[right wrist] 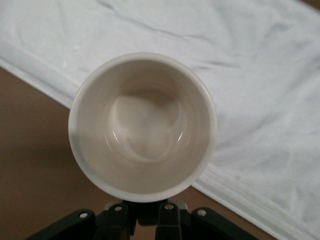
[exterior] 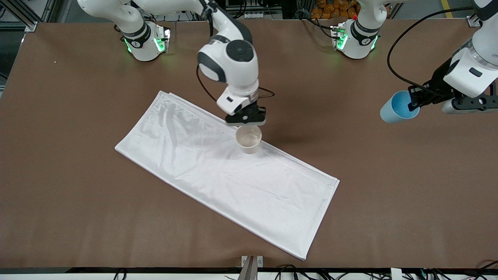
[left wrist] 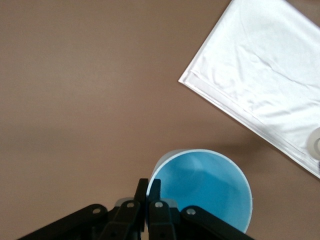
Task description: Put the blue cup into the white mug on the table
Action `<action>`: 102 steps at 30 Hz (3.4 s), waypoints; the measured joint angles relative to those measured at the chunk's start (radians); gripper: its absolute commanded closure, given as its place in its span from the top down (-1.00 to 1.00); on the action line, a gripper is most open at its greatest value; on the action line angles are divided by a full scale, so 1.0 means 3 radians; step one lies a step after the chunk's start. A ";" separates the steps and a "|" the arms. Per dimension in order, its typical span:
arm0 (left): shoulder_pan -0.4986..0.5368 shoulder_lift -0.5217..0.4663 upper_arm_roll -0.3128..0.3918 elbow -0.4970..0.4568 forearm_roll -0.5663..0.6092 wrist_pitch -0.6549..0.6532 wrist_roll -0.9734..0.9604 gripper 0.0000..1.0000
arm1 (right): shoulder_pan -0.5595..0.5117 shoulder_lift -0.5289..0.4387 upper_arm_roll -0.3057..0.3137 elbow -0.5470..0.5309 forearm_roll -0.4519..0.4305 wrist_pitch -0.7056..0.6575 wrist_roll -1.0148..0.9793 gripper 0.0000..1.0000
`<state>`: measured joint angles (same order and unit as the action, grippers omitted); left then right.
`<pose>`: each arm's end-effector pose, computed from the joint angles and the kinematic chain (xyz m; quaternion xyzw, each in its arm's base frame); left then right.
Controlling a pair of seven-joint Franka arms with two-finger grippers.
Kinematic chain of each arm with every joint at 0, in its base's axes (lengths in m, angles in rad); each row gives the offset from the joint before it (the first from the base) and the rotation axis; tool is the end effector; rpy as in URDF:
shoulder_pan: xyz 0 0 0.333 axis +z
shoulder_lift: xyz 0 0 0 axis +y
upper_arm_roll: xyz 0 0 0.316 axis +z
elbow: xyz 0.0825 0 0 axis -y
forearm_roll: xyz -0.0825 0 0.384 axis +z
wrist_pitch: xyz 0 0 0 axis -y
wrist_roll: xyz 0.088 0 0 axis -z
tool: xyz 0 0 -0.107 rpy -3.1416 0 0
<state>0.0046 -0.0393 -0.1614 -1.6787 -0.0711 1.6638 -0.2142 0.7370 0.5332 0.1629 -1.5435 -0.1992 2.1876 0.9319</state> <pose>0.5414 -0.0943 0.6031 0.9989 0.0316 0.0058 0.0339 0.4589 0.5380 0.3567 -0.9970 -0.0232 -0.0712 0.0206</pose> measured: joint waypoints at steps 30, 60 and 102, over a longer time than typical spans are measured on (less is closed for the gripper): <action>-0.0043 0.0183 -0.0445 -0.0022 0.0046 -0.0053 -0.0484 -1.00 | 0.0809 0.0903 -0.0014 0.0506 -0.0429 0.0474 0.0333 -1.00; -0.0076 0.0365 -0.0488 -0.0052 0.0047 0.0049 -0.0594 -1.00 | 0.0747 0.0460 0.0018 0.0765 -0.0226 -0.0311 0.0560 1.00; -0.1215 0.1137 -0.0571 -0.0956 0.0603 0.1333 -0.2378 -1.00 | -0.1521 -0.1472 -0.0002 0.0770 0.0581 -0.2433 -0.1852 1.00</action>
<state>-0.3599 0.3019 -0.3327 -1.9655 0.1098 2.0638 -0.9277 0.2808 0.0915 0.1624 -1.3124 -0.0248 1.4576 0.3764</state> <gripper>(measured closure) 0.960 0.000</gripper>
